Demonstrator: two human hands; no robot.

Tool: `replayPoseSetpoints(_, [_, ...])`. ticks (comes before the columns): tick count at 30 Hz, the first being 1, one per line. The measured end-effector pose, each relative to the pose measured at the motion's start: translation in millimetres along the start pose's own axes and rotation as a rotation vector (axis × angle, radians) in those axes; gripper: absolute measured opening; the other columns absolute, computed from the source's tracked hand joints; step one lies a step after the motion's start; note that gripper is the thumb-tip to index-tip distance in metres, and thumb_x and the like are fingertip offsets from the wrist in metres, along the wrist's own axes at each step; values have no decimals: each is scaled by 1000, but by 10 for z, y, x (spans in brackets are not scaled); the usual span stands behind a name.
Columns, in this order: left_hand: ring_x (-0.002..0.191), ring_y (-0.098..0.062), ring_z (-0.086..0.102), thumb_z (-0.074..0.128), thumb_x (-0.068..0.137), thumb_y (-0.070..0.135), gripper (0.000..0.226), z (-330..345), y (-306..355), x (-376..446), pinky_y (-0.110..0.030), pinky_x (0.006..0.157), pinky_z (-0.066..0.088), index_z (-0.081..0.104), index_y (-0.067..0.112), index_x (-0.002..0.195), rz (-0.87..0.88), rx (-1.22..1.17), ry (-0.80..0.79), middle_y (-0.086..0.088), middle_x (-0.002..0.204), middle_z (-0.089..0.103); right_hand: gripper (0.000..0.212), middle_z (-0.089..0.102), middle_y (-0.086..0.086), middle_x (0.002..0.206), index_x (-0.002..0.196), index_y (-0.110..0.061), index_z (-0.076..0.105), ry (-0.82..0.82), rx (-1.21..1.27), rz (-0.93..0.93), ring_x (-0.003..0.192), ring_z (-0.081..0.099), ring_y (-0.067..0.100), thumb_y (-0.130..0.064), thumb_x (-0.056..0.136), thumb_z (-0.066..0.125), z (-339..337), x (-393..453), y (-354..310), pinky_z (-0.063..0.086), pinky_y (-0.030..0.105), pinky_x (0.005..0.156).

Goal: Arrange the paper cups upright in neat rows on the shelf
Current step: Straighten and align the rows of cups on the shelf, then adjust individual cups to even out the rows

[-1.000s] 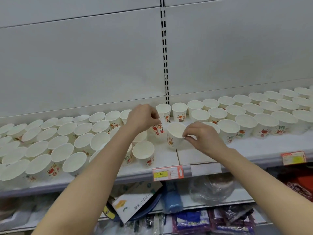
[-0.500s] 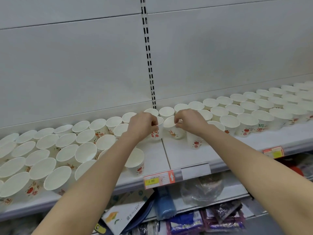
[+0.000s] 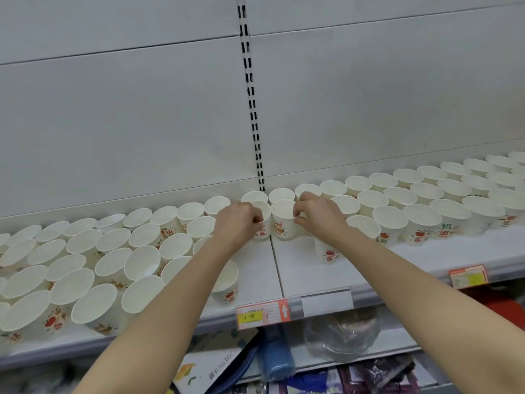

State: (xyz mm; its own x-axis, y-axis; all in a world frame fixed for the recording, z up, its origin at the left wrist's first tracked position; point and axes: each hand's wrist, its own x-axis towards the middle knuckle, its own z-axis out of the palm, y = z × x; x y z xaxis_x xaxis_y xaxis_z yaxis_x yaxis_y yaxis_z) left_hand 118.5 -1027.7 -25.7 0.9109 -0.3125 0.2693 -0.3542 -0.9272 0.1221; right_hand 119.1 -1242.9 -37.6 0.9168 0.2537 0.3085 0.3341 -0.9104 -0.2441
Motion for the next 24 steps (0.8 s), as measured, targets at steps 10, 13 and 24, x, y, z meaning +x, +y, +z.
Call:
replayPoseSetpoints(10, [84, -22, 60, 60, 88, 23, 12, 99, 27, -38, -27, 58, 35, 72, 23, 88, -29, 92, -21, 1, 92, 66, 18, 62, 1, 68, 64, -16, 66, -11, -294, -164, 73, 51, 28, 1, 64, 69, 67, 94, -20, 28, 32, 65])
replayPoseSetpoints(13, [87, -22, 61, 59, 87, 20, 14, 121, 24, -48, -27, 59, 34, 72, 24, 91, -37, 74, -29, 2, 95, 67, 21, 58, 3, 61, 59, -15, 64, 12, -293, -199, 67, 50, 28, 5, 57, 70, 62, 93, -53, 24, 31, 62])
replayPoseSetpoints(24, [80, -7, 62, 72, 82, 26, 9, -396, -492, -620, -31, 70, 50, 74, 33, 88, -258, -242, 107, 15, 87, 70, 15, 71, -2, 82, 83, -16, 73, 245, 192, -320, 79, 60, 27, -13, 69, 80, 134, -287, -508, 48, 34, 66])
